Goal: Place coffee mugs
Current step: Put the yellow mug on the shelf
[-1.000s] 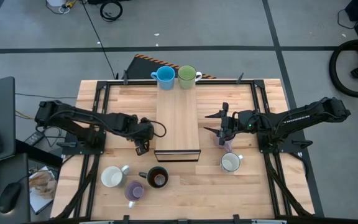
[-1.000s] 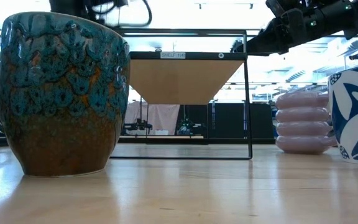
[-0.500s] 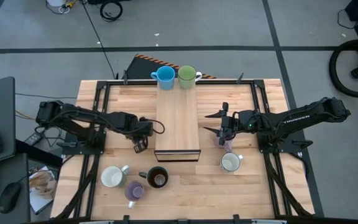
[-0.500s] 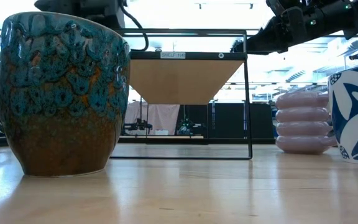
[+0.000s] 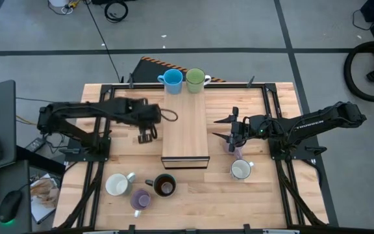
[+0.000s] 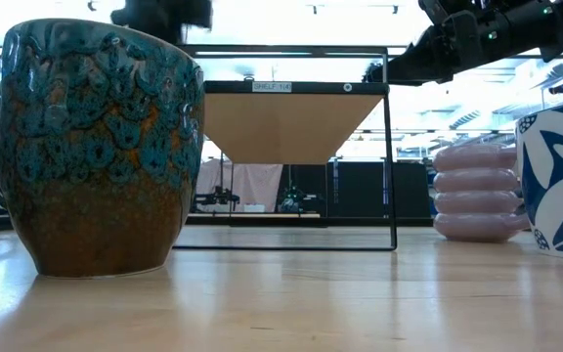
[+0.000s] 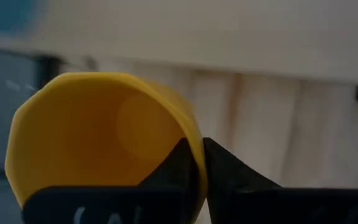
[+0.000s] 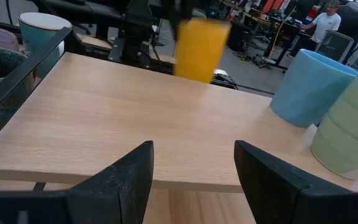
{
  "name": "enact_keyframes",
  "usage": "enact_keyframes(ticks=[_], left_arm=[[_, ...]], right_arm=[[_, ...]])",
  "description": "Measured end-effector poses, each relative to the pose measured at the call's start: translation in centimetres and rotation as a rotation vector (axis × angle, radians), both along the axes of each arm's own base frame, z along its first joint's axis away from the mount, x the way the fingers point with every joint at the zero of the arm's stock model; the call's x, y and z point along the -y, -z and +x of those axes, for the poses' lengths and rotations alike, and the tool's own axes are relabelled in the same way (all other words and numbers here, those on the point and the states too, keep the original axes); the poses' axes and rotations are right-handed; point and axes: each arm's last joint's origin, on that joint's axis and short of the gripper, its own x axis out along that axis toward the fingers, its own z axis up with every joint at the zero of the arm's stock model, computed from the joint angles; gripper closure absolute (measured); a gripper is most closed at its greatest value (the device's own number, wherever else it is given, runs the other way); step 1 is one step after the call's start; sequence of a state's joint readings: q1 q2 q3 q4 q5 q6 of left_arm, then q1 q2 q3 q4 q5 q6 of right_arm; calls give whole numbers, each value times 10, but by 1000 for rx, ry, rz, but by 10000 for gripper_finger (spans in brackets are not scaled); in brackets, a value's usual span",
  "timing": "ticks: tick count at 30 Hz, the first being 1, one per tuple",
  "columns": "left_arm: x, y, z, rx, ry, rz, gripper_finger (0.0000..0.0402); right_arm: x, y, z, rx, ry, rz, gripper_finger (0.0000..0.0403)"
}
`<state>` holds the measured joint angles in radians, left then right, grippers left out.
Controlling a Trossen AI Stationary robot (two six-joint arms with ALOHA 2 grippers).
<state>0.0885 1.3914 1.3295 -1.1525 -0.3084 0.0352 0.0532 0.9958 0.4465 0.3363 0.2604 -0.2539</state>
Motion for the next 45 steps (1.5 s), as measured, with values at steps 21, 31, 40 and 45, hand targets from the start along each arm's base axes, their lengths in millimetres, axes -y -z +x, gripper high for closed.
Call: enact_keyframes(ticks=[21, 31, 40, 45], left_arm=[[-37, -58, 54, 29, 222, 70, 375], [-67, -49, 81, -76, 363, -53, 375], [-79, -47, 79, -86, 396, -54, 362], [-83, -38, 84, -114, 388, -69, 366]], right_arm=[[0, -3, 1, 26, -4, -14, 174], [0, 0, 0, -1, -6, -25, 174], [0, 0, 0, 2, -5, -13, 174], [0, 0, 0, 3, -6, -10, 174]])
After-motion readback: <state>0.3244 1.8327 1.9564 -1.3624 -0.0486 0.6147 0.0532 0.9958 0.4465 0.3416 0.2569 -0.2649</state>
